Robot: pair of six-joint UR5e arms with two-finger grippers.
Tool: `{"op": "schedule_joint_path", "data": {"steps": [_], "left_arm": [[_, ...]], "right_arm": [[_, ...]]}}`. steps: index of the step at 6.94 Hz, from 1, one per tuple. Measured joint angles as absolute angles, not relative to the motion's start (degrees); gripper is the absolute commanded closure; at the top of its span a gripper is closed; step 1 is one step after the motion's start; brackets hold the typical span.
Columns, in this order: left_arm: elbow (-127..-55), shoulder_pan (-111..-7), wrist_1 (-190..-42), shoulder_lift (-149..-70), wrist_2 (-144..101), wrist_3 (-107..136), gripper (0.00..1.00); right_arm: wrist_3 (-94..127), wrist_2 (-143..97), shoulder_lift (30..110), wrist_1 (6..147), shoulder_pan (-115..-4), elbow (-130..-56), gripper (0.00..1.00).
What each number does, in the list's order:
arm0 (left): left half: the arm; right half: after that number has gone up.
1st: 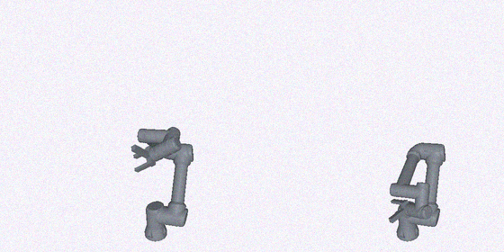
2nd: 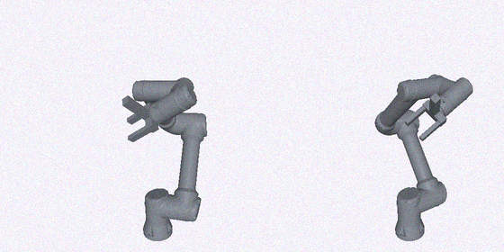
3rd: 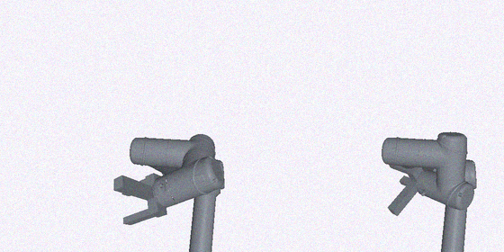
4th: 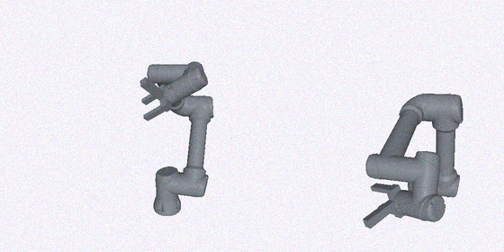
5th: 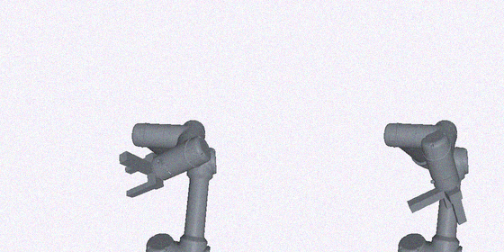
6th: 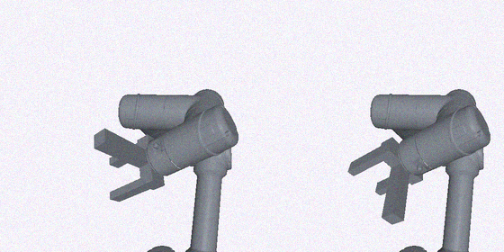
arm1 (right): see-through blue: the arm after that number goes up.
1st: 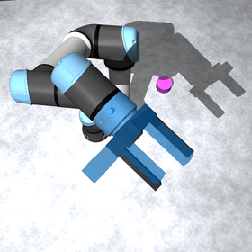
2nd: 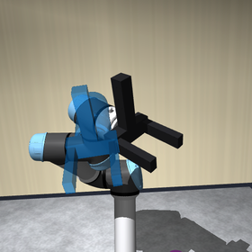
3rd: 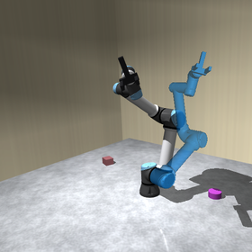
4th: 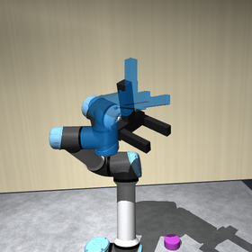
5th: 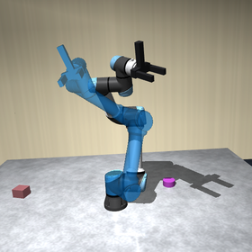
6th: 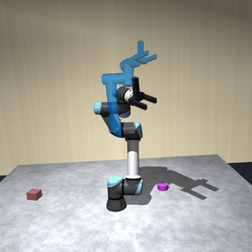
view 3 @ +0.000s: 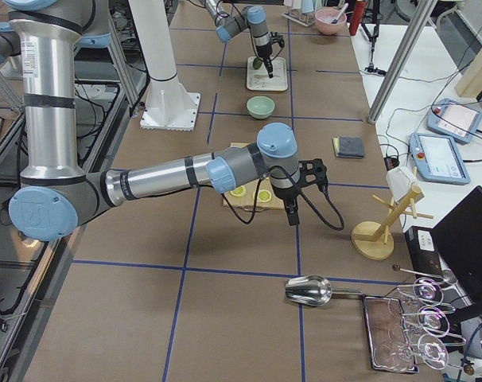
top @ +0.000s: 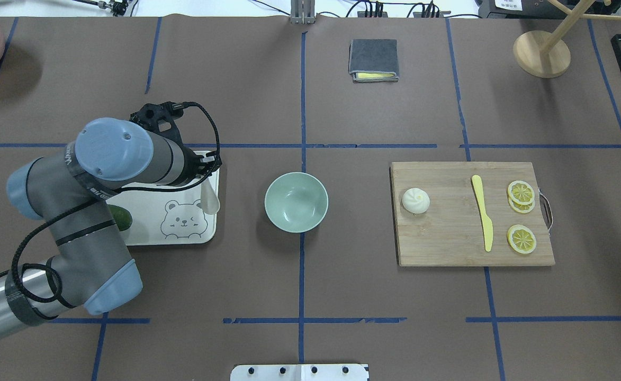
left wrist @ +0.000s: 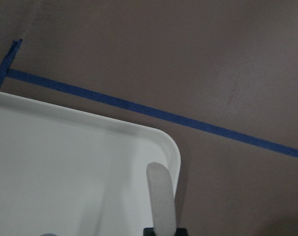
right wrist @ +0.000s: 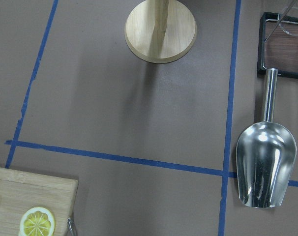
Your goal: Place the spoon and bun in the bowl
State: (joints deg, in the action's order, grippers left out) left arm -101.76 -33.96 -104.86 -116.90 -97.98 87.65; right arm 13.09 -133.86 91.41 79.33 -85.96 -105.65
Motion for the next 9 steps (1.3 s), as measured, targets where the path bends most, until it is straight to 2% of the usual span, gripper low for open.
{"op": "schedule_joint_path", "data": {"steps": [3, 5, 7, 8, 9], "left_arm": [[-95.2, -33.3, -99.1, -128.5, -96.8, 97.7, 1.00], [-92.2, -30.8, -98.3, -132.4, -96.0, 100.2, 1.00], [-91.6, -27.8, -98.3, -133.0, -94.7, 101.1, 0.51], [-91.6, -27.0, -98.4, -133.0, -94.4, 101.0, 0.01], [-91.9, -26.7, -98.4, -132.9, -94.3, 99.8, 0.00]], "right_arm": [[13.1, -133.9, 91.5, 79.3, -86.0, -105.6, 0.00], [13.2, -134.0, 91.5, 79.4, -86.0, -105.8, 0.00], [13.1, -134.1, 91.6, 79.3, -86.0, -105.9, 0.00], [13.1, -134.1, 91.7, 79.3, -86.0, -106.0, 0.00], [12.9, -134.2, 91.7, 79.2, -86.0, -106.1, 0.00]]}}
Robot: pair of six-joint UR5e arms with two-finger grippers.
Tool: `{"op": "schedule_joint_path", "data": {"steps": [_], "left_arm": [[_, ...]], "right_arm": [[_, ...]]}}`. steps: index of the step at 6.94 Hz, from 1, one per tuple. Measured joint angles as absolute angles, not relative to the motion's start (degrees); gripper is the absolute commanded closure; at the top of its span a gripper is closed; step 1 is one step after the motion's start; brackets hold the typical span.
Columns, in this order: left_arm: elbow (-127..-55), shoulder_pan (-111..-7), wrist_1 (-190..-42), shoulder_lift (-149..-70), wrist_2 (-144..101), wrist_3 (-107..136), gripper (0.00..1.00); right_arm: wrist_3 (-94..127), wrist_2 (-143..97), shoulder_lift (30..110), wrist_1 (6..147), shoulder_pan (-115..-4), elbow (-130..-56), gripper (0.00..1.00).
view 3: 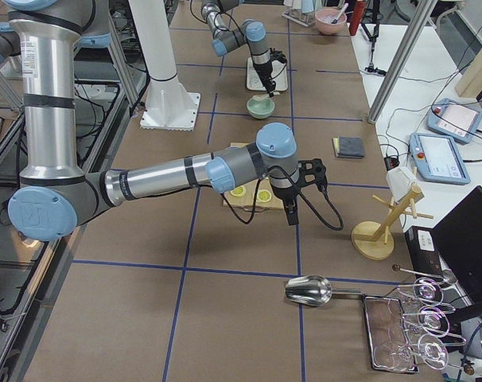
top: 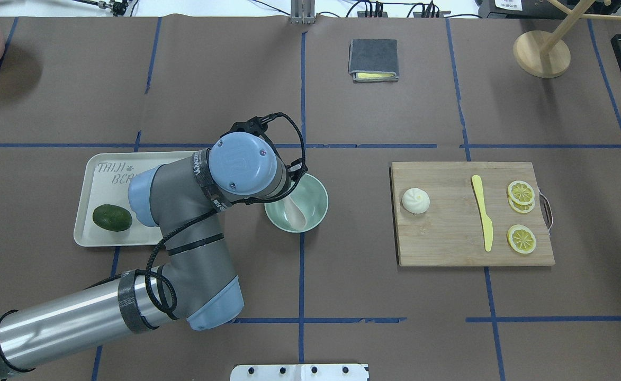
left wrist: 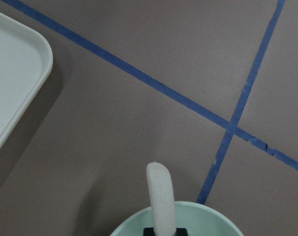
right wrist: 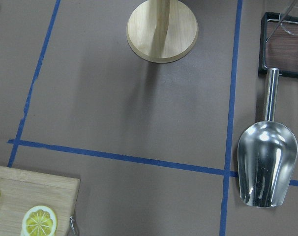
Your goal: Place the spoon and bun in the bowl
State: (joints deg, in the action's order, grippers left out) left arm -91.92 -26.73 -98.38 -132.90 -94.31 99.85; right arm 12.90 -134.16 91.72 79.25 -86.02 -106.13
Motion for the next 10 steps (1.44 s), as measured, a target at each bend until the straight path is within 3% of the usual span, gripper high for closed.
{"op": "schedule_joint_path", "data": {"steps": [2, 5, 8, 10], "left_arm": [[-94.0, -26.7, -98.1, -131.8, -94.4, 93.6, 0.00], [-107.1, -32.4, -95.4, -121.9, -96.8, 68.2, 0.00], [-110.7, -53.0, -93.7, -109.6, -109.6, 28.0, 0.00], [-103.6, -70.4, -93.5, -104.4, -122.1, 5.8, 0.00]], "right_arm": [[12.5, -134.7, 91.9, 79.2, -85.9, -107.1, 0.00], [13.0, -135.9, 92.1, 74.4, -82.2, -110.1, 0.00], [22.8, -138.0, 90.9, 69.4, -75.5, -112.1, 0.00], [31.2, -138.1, 88.0, 69.5, -70.3, -113.8, 0.00]]}}
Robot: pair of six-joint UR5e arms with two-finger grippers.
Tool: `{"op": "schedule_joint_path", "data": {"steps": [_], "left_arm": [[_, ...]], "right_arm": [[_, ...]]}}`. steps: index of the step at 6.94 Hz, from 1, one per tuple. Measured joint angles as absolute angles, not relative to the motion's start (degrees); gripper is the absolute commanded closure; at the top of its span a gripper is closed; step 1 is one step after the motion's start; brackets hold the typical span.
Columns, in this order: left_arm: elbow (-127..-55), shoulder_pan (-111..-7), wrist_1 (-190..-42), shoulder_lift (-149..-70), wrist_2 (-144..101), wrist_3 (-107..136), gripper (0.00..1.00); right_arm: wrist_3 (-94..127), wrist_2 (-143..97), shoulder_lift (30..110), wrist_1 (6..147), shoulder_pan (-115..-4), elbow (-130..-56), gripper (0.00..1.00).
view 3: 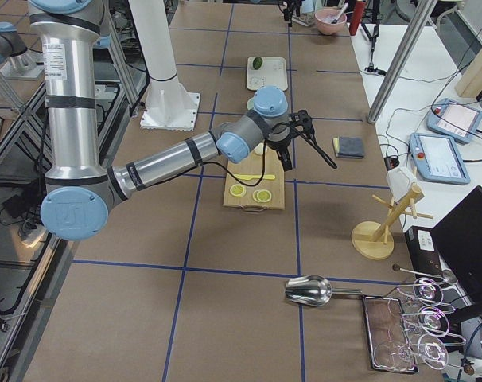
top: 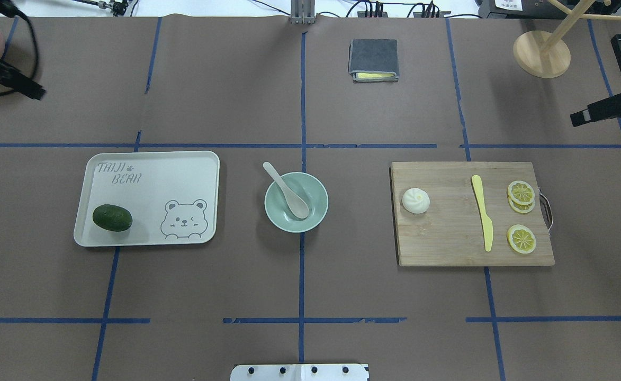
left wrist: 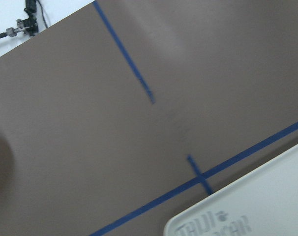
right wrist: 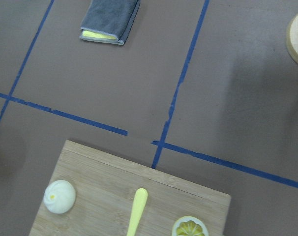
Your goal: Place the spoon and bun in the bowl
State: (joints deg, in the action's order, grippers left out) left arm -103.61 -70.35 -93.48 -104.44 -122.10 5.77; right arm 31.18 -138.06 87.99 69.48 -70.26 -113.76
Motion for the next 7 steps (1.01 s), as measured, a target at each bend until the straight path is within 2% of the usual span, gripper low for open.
{"op": "schedule_joint_path", "data": {"steps": [2, 4, 5, 7], "left_arm": [[-98.6, -82.8, -92.9, -98.2, -127.5, -3.0, 0.00], [-96.0, -90.4, -91.3, -92.7, -129.6, -8.6, 0.00], [-95.8, -92.3, -90.0, -91.1, -131.6, -9.6, 0.00], [-95.7, -93.3, -88.5, -90.2, -133.8, -10.0, 0.00]], "right_arm": [[39.5, -135.7, 85.5, 71.5, -64.1, -115.8, 0.00], [44.3, -126.2, 80.2, 81.5, -55.1, -118.9, 0.00], [45.9, -120.7, 78.5, 84.2, -50.0, -118.8, 0.00], [49.1, -110.9, 74.4, 84.9, -41.4, -114.0, 0.00]]}}
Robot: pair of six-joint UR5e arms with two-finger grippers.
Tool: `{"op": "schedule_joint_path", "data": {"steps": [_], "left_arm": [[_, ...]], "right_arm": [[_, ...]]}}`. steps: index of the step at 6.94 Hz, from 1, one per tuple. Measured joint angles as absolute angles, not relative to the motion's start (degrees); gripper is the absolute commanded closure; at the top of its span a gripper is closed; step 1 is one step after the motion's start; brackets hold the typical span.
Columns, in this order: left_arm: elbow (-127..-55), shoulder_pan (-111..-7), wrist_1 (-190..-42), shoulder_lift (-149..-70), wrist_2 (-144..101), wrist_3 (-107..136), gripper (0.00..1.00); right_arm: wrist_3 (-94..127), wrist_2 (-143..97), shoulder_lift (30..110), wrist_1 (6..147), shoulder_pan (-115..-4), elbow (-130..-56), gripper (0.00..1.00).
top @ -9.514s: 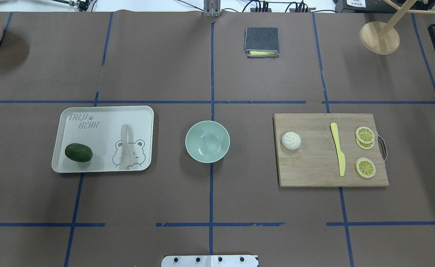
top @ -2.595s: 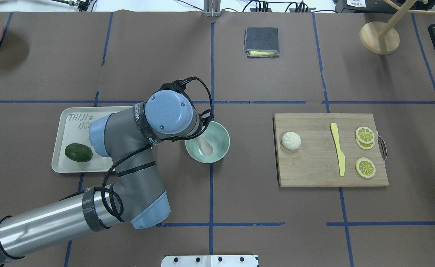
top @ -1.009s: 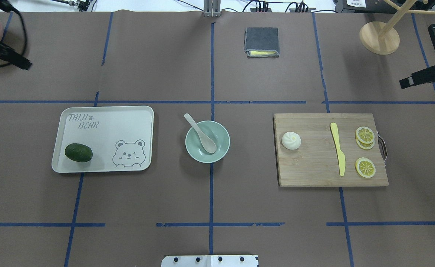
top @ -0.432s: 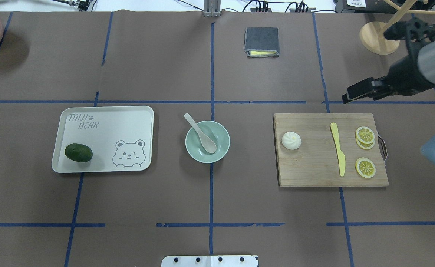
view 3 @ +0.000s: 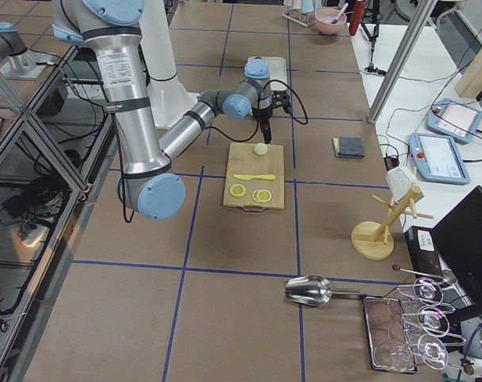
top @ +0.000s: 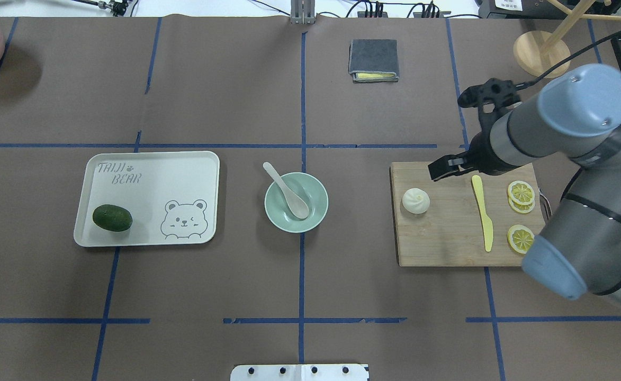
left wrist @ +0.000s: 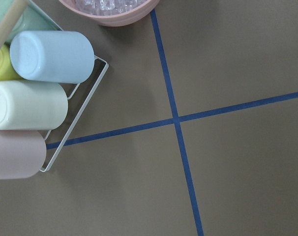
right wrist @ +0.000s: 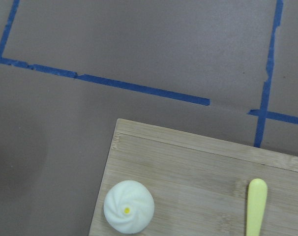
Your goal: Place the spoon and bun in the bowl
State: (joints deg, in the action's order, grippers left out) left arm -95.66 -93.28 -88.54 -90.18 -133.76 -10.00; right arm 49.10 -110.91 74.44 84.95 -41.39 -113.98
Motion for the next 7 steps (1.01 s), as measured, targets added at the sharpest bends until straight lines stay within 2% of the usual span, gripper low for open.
{"op": "schedule_joint_path", "data": {"steps": [2, 3, 4, 5, 7], "left_arm": [[-95.8, -93.4, -88.5, -90.1, -134.1, -10.0, 0.00], [-95.9, -93.4, -88.6, -90.1, -134.2, -10.0, 0.00], [-95.9, -93.4, -88.7, -90.1, -134.2, -10.0, 0.00], [-96.0, -93.4, -88.7, -90.2, -134.2, -10.0, 0.00], [-96.0, -93.4, -88.8, -90.2, -134.2, -10.0, 0.00]], "right_arm": [[49.8, -105.8, 72.6, 80.3, -37.3, -107.6, 0.02], [49.9, -104.8, 71.9, 78.3, -36.3, -105.5, 0.11], [50.2, -103.9, 71.4, 77.5, -35.2, -104.4, 0.51], [50.5, -103.2, 71.1, 77.4, -34.4, -103.6, 0.99], [51.5, -103.0, 70.7, 77.6, -33.9, -102.9, 1.00]]}}
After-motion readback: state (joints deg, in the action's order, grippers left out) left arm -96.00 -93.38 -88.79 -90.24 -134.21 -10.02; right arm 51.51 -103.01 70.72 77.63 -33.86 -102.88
